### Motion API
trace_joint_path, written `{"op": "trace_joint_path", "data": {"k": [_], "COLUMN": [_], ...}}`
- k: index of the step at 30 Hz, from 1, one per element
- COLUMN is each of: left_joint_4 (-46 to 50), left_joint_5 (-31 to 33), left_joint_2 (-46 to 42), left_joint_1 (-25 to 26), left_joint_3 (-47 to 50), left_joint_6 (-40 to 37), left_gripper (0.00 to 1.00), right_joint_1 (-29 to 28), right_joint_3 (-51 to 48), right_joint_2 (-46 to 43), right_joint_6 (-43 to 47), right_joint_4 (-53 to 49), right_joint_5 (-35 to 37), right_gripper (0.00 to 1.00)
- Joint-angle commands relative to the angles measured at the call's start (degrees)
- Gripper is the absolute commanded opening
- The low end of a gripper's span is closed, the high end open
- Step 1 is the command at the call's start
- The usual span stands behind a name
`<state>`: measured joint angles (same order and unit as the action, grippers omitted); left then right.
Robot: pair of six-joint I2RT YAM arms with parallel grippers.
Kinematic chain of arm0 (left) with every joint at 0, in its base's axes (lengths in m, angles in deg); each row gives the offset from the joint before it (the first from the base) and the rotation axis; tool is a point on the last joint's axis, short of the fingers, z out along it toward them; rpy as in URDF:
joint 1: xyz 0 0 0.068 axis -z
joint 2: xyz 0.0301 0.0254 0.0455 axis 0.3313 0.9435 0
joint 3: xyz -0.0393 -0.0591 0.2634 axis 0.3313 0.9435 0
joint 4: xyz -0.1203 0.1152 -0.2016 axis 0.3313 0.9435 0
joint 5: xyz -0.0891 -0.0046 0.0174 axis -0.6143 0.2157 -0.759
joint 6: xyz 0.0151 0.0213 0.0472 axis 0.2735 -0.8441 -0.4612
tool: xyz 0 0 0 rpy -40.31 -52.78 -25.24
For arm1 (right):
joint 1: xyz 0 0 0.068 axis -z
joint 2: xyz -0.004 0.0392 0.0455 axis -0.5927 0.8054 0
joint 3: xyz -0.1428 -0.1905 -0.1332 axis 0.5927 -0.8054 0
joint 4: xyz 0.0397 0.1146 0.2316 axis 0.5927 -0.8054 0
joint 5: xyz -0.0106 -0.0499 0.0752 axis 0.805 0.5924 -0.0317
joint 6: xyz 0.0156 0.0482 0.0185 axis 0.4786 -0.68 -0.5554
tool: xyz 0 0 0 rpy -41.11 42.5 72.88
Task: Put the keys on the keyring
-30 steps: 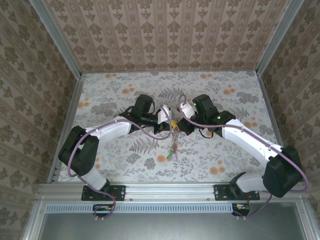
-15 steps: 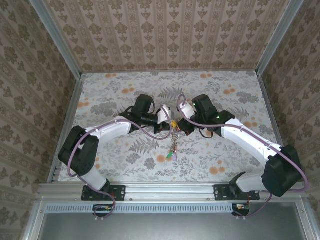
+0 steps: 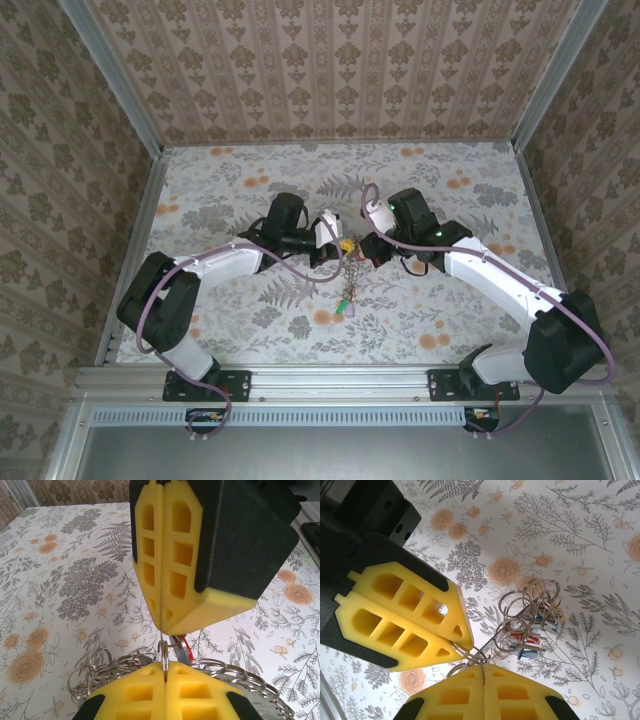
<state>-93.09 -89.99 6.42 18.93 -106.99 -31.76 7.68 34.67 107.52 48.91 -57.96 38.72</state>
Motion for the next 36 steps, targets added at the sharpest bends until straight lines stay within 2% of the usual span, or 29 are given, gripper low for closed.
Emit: {"op": "trace_joint_path", "data": {"k": [1,4,8,22,36], "left_joint_4": [-2.48,-1.89,-0.94,1.2,4.29], "left_joint_5": [-0.39,-0.06,-0.07,0.36,1.37], "left_joint_2": [-1.91,-1.86,-1.83,-0.77,-0.38], "left_joint_1": [0.21,0.36,0.56,1.09,1.21], "left_joint_3": [1.19,1.02,0.48,-1.94,-3.1], "left_joint_6": [1.78,1.58,1.01,-0.44,-2.61], "left_gripper": [0.0,0.01,0.14,0.27,0.21], "right_joint_1": [1.24,1.24,1.24,0.89,0.65], "right_joint_3": [-1.08,-0.94,-0.76,0.73,1.64], "right_joint_2": [-1.9,-2.23,-2.41,-1.6,-1.11], "right_joint_6": [-2.88,-3.43,-3.36,-1.69,-1.06], "right_joint_4": [2.6,3.48,3.97,2.52,1.8], "right_joint_5": [-1.82,-3.48,-4.8,-6.43,-7.12], "right_gripper": [0.0,0.0,0.0,0.0,0.0]}}
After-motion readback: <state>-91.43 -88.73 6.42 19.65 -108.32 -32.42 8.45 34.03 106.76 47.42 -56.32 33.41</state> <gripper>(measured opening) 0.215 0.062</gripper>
